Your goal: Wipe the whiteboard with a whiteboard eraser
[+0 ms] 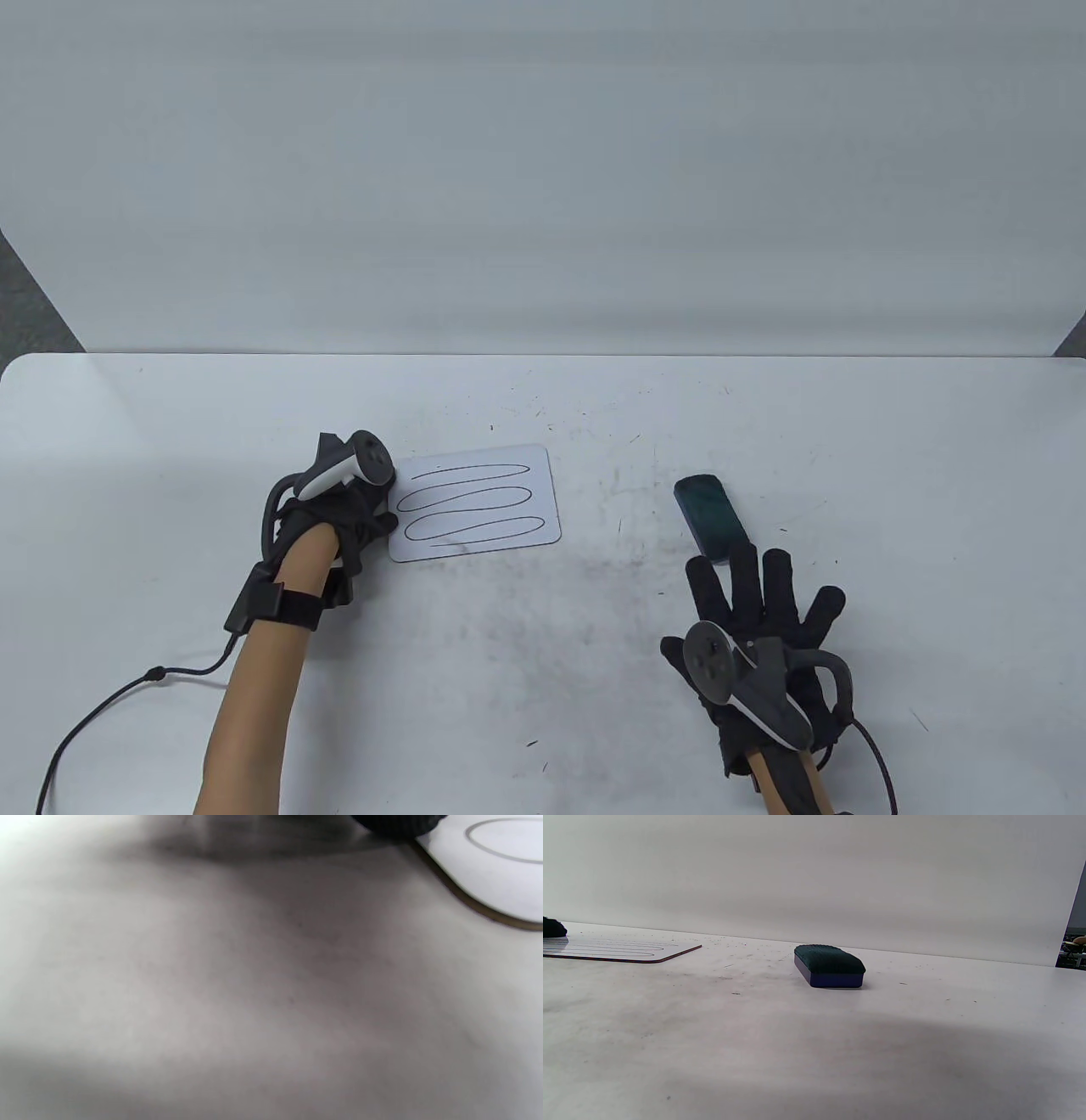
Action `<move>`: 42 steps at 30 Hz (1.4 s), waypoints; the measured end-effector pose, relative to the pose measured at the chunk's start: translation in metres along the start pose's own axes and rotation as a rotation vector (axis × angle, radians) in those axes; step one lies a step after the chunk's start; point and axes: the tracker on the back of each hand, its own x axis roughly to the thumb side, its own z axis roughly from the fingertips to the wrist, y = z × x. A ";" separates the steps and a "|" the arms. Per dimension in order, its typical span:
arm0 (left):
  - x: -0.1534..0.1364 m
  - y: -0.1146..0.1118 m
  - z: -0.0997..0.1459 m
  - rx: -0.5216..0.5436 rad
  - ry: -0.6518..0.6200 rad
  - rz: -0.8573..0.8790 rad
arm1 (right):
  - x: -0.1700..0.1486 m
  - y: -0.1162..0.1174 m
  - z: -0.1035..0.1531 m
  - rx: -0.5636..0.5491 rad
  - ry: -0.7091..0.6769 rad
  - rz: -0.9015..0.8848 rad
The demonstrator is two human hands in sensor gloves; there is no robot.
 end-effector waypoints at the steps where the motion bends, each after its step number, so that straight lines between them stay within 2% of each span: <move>1: 0.002 -0.001 0.002 0.003 -0.004 -0.014 | 0.000 0.001 0.000 0.000 -0.001 -0.001; 8: 0.027 -0.024 0.032 0.010 -0.053 -0.120 | 0.001 0.001 0.000 0.010 -0.010 0.001; 17: 0.059 -0.064 0.084 0.032 -0.101 -0.225 | 0.001 0.000 0.002 -0.001 -0.016 -0.013; 25: 0.076 -0.094 0.121 0.034 -0.132 -0.283 | 0.002 0.001 0.002 -0.003 -0.022 -0.010; 31: 0.080 -0.107 0.136 0.031 -0.149 -0.280 | 0.002 0.004 0.001 0.010 -0.020 -0.007; 37: 0.076 -0.112 0.136 0.032 -0.183 -0.257 | 0.001 0.003 -0.006 0.013 -0.032 0.016; 39: 0.074 -0.113 0.135 0.014 -0.196 -0.226 | -0.002 0.000 -0.016 -0.009 -0.065 0.011; 42: 0.071 -0.114 0.132 0.004 -0.221 -0.205 | -0.010 -0.007 -0.044 -0.055 -0.026 0.014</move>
